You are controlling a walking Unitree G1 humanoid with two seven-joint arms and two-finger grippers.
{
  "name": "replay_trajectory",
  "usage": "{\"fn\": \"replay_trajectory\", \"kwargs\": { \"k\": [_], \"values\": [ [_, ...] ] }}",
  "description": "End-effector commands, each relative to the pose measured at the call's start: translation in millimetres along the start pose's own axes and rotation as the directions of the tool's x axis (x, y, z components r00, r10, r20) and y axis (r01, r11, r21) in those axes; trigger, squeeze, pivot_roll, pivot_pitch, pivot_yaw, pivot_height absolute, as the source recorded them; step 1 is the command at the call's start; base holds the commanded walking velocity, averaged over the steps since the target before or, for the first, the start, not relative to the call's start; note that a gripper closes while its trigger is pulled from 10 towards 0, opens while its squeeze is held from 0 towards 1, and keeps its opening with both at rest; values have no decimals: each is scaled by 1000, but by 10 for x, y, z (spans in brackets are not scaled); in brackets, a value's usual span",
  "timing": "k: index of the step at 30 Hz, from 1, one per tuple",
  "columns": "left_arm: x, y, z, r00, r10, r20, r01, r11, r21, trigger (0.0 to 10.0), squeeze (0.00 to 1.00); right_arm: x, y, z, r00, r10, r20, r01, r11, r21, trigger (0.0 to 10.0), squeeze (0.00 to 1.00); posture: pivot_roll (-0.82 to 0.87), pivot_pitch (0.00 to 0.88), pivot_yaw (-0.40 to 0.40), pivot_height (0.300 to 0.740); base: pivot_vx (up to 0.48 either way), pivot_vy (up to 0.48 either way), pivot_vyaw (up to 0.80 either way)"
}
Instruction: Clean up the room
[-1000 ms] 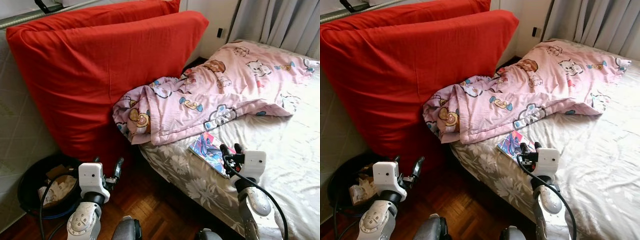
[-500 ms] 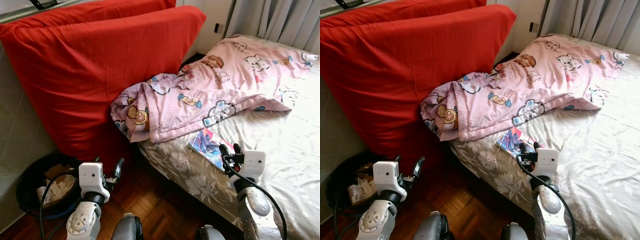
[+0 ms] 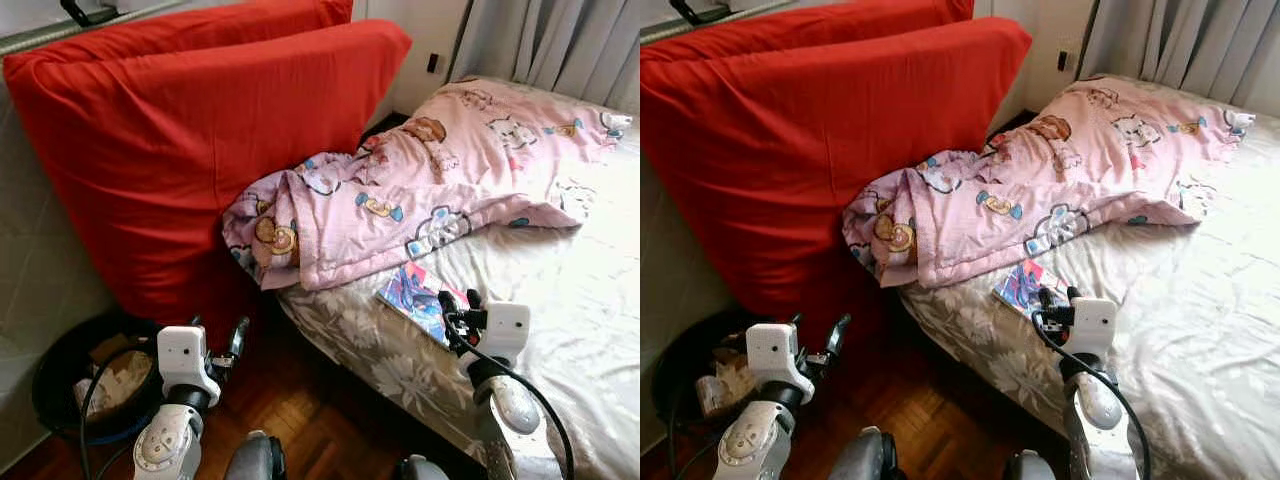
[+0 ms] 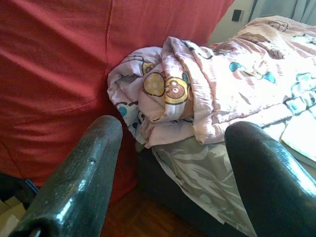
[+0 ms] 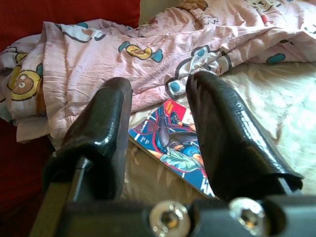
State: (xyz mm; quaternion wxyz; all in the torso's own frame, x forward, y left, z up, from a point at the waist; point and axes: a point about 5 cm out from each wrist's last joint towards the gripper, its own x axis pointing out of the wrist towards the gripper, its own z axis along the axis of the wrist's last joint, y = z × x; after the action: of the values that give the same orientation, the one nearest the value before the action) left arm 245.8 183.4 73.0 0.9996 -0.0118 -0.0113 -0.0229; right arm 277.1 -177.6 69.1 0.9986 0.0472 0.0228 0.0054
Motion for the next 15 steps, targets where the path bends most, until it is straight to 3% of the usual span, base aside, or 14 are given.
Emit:
{"fn": "replay_trajectory", "kwargs": {
  "k": [1, 15],
  "values": [
    [5, 20, -5, 1000, -6, -12, 6, 1000, 10, 10000, 0, -10, 15, -45, 1000, -3, -17, 3, 1000, 7, 10000, 0, -87, 101, 43, 641, 334, 0, 0],
    [-9, 14, -6, 1000, -5, -11, 5, 1000, 8, 10000, 0, -11, -23, -102, 998, -30, -54, 30, 1000, 4, 10000, 0, -82, 107, 41, 641, 336, 0, 0]
  ]
}}
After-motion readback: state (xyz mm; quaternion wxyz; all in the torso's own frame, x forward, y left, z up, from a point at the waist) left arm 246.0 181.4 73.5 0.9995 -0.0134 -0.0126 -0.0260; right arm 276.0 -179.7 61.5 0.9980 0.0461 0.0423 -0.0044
